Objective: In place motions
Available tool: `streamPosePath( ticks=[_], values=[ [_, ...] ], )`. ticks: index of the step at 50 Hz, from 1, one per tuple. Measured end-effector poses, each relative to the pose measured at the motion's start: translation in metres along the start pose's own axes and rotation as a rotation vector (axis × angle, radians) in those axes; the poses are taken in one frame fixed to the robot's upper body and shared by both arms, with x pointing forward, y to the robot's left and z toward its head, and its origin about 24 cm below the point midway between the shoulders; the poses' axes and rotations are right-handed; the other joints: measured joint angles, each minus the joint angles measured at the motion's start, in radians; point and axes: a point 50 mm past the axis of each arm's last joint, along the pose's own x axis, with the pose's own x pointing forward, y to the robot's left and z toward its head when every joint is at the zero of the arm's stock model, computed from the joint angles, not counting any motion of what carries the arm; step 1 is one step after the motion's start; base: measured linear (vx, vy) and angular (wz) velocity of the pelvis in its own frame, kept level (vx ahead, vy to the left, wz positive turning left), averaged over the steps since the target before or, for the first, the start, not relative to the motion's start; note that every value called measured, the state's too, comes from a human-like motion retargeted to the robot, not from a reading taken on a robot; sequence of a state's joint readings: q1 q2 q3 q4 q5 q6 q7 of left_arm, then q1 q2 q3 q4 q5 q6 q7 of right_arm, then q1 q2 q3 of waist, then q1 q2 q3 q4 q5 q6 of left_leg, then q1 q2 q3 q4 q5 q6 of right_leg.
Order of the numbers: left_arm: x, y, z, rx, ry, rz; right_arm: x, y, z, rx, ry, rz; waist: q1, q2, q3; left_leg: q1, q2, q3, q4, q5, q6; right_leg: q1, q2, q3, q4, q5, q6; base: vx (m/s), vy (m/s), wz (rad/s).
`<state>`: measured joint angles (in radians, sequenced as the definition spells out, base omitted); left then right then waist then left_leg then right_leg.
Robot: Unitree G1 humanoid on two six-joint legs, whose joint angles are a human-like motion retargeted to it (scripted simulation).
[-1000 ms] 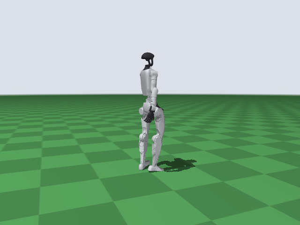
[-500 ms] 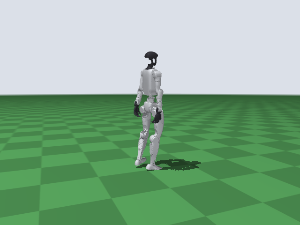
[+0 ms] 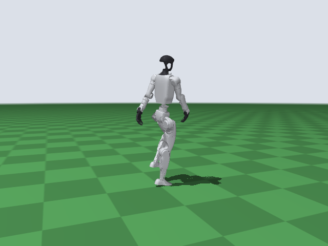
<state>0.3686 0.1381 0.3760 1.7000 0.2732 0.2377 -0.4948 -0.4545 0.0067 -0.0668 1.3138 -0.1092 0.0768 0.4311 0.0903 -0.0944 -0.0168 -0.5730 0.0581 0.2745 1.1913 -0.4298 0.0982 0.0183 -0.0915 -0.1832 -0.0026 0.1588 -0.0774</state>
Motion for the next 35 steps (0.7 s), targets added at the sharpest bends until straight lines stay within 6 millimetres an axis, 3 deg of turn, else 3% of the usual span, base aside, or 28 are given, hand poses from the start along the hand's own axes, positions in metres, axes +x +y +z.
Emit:
streamPosePath(
  ticks=[7, 10, 12, 15, 19, 23, 30, 32, 35],
  values=[
    [-0.015, -0.010, 0.055, -0.061, -0.240, -0.074, 0.000, 0.013, -0.049, 0.064, 0.092, 0.022, -0.068, 0.037, -0.041, 0.359, -0.077, -0.092, -0.608, 0.074, -0.081, 0.021, 0.049, -0.069, -0.015, -0.009, 0.014, 0.13, 0.03, 0.34],
    [-0.026, -0.010, 0.078, -0.027, -0.318, -0.067, -0.003, 0.017, -0.070, 0.100, 0.151, 0.026, -0.103, 0.080, -0.060, 0.521, -0.054, -0.108, -0.915, 0.011, -0.167, 0.017, 0.110, -0.098, -0.016, -0.019, 0.013, 0.11, 0.11, 0.31],
    [-0.033, -0.010, 0.092, 0.014, -0.347, -0.055, -0.005, 0.019, -0.082, 0.105, 0.190, 0.024, -0.138, 0.094, -0.063, 0.595, -0.023, 0.008, -1.033, -0.032, -0.168, 0.021, 0.126, -0.114, -0.018, -0.023, 0.019, 0.09, 0.10, 0.40],
    [-0.043, -0.012, 0.110, 0.082, -0.372, -0.027, -0.009, 0.019, -0.099, 0.104, 0.245, 0.014, -0.179, 0.107, -0.067, 0.611, -0.017, -0.001, -1.126, 0.021, -0.206, 0.016, 0.135, -0.129, -0.018, -0.027, 0.030, 0.03, 0.14, 0.38],
    [-0.064, -0.023, 0.144, 0.185, -0.404, 0.019, -0.016, 0.012, -0.112, 0.081, 0.267, 0.014, -0.199, 0.085, -0.044, 0.595, -0.032, 0.015, -1.136, 0.030, -0.187, 0.009, 0.111, -0.161, -0.014, -0.033, 0.051, -0.05, 0.14, 0.45],
    [-0.075, -0.038, 0.166, 0.262, -0.439, 0.028, -0.031, 0.004, -0.140, 0.052, 0.349, -0.019, -0.168, 0.066, -0.031, 0.594, -0.054, -0.016, -1.119, 0.013, -0.161, 0.013, 0.092, -0.156, -0.001, -0.041, 0.068, 0.08, 0.18, -0.21],
    [-0.075, -0.062, 0.176, 0.325, -0.423, 0.014, -0.077, -0.011, -0.211, -0.065, 0.643, -0.092, -0.175, 0.075, -0.005, 0.647, -0.068, -0.012, -1.137, -0.017, -0.128, 0.001, 0.067, -0.154, 0.132, -0.115, 0.059, 0.08, 0.25, -0.28],
    [-0.073, -0.068, 0.177, 0.337, -0.410, 0.014, -0.093, -0.010, -0.233, -0.084, 0.721, -0.102, -0.190, 0.090, 0.009, 0.662, -0.051, -0.016, -1.137, -0.021, -0.125, -0.043, 0.062, -0.145, 0.239, -0.084, 0.023, 0.10, 0.17, -0.25],
    [-0.078, -0.082, 0.186, 0.384, -0.406, -0.004, -0.116, -0.006, -0.261, -0.055, 0.813, -0.123, -0.204, 0.127, 0.050, 0.683, -0.007, 0.006, -1.137, -0.023, -0.122, -0.154, 0.053, -0.124, 0.487, 0.074, -0.035, -0.03, 0.18, -0.46]
  ],
)
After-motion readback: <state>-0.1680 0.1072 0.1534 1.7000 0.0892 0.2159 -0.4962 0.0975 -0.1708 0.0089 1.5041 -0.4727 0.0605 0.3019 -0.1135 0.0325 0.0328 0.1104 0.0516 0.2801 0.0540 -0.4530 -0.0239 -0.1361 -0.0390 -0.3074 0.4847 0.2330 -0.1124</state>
